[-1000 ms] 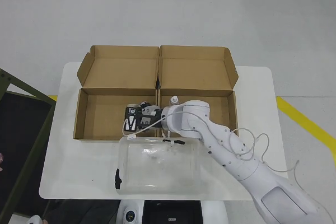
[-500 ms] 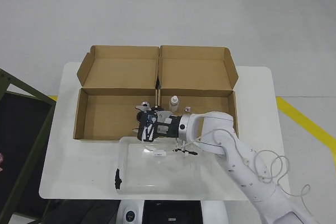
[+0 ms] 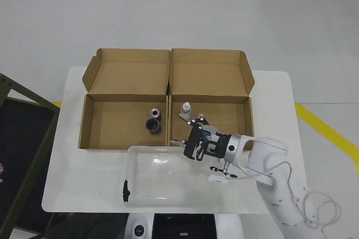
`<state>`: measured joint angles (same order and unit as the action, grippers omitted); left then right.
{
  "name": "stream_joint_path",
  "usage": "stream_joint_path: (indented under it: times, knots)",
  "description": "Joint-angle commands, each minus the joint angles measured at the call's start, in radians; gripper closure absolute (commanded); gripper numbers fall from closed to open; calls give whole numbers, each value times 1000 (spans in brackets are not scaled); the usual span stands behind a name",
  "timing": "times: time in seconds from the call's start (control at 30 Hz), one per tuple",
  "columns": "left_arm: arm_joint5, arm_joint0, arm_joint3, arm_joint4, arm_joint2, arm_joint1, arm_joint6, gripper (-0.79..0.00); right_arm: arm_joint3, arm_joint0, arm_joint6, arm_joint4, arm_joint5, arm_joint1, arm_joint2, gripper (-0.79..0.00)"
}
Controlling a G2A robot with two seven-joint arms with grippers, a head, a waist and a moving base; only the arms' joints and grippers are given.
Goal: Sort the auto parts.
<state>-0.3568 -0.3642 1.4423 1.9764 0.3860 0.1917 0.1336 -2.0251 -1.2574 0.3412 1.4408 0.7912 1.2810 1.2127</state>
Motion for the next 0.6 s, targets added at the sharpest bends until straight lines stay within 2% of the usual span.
stream_joint_path:
  times: [0.0,0.3,0.57]
  knots:
    - [0,0,0,0,0,0,0,-785,-19,-36,-22,9,-1,-8,41,-459]
    - [0,0,0,0,0,0,0,-785,-90,-211,-145,26,-34,-37,233,-474]
    - [0,0,0,0,0,0,0,-785,-93,-342,-248,19,-66,-53,362,-489]
